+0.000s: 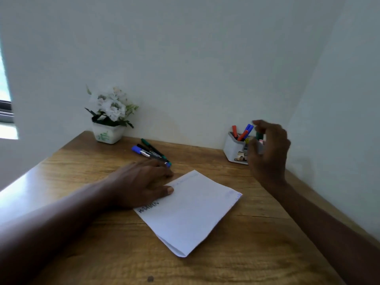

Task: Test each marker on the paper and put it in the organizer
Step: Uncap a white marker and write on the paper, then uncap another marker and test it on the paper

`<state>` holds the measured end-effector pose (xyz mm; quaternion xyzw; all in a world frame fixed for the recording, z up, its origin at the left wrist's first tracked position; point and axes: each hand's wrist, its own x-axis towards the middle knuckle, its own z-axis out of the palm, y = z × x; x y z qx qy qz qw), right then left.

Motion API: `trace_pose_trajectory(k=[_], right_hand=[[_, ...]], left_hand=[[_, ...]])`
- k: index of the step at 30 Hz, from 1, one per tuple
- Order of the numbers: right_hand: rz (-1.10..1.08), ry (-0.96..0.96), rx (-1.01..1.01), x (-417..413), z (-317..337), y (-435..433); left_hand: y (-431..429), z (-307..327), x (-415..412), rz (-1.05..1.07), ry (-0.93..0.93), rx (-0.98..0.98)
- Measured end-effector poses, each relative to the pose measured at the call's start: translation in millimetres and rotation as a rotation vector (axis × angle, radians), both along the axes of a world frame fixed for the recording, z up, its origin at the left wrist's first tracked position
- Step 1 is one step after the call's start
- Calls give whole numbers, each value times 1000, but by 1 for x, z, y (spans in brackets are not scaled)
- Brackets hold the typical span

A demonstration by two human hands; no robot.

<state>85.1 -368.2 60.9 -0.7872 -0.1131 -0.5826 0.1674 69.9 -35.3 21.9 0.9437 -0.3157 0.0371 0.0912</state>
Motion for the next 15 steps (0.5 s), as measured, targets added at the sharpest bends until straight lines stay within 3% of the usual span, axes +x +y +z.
trace_pose_trajectory(k=[2, 5, 8, 15], right_hand=[[241, 80, -43, -9, -6, 31], [449, 385, -21, 1, -2, 77], [403, 742, -51, 34, 7, 117], [353, 1194, 59, 117, 15, 185]], left_hand=[[3, -1, -5, 11, 38, 14], [7, -2, -12, 32, 54, 35], [7, -2, -13, 46, 71, 47], [1, 0, -13, 55, 115, 69]])
